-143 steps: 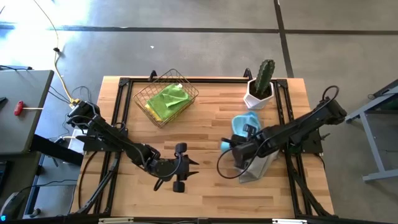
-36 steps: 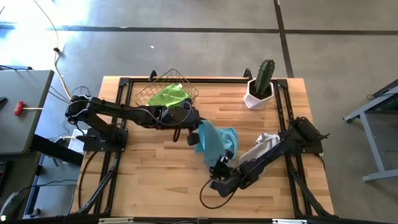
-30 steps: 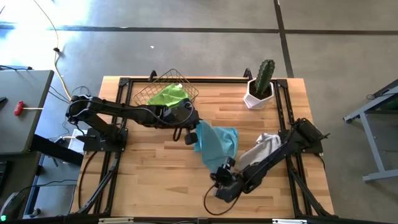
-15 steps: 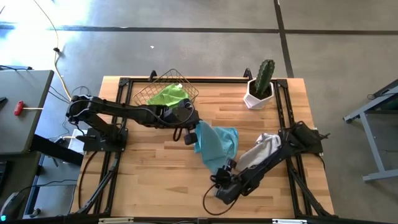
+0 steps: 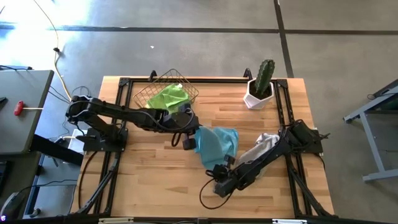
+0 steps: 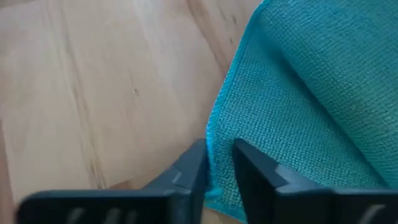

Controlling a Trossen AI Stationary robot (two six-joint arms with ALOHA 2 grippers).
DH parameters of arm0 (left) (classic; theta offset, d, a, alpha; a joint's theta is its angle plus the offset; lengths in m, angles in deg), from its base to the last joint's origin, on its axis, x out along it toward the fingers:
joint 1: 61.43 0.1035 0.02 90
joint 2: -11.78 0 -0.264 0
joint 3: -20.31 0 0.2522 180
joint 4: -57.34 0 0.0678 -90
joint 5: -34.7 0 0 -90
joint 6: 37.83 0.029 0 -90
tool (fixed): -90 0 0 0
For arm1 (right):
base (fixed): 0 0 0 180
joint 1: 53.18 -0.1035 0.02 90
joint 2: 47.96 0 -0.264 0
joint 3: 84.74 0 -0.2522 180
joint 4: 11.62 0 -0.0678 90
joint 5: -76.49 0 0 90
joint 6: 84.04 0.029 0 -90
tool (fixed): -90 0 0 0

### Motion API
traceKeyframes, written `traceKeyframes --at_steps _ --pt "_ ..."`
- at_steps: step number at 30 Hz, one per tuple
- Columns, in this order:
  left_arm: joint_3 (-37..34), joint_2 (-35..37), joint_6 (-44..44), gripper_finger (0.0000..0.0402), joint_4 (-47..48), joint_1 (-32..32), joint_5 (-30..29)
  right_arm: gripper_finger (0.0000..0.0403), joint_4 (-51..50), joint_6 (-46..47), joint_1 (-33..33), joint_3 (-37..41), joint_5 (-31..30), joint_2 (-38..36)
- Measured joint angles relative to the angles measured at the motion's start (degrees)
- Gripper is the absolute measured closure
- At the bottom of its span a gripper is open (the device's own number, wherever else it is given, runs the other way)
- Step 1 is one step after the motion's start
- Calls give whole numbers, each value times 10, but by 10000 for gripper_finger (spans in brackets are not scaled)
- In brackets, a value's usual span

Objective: Fold microfiber towels
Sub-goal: Fold the light blue microfiber towel

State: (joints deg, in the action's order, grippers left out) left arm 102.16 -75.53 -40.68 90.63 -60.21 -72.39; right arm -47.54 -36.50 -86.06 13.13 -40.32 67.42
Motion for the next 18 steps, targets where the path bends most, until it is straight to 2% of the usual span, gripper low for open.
traceKeyframes --at_steps 5,9,13,18 --pt "0 1 0 401 8 -12 0 396 -1 -29 3 0 24 -2" --pt "0 2 -21 401 47 -25 0 398 -26 -30 4 2 69 -24" --pt "0 8 -61 401 119 -44 8 401 -72 -30 -6 4 95 -81" --pt "0 31 -124 401 172 -74 90 402 -135 -26 -19 3 70 -175"
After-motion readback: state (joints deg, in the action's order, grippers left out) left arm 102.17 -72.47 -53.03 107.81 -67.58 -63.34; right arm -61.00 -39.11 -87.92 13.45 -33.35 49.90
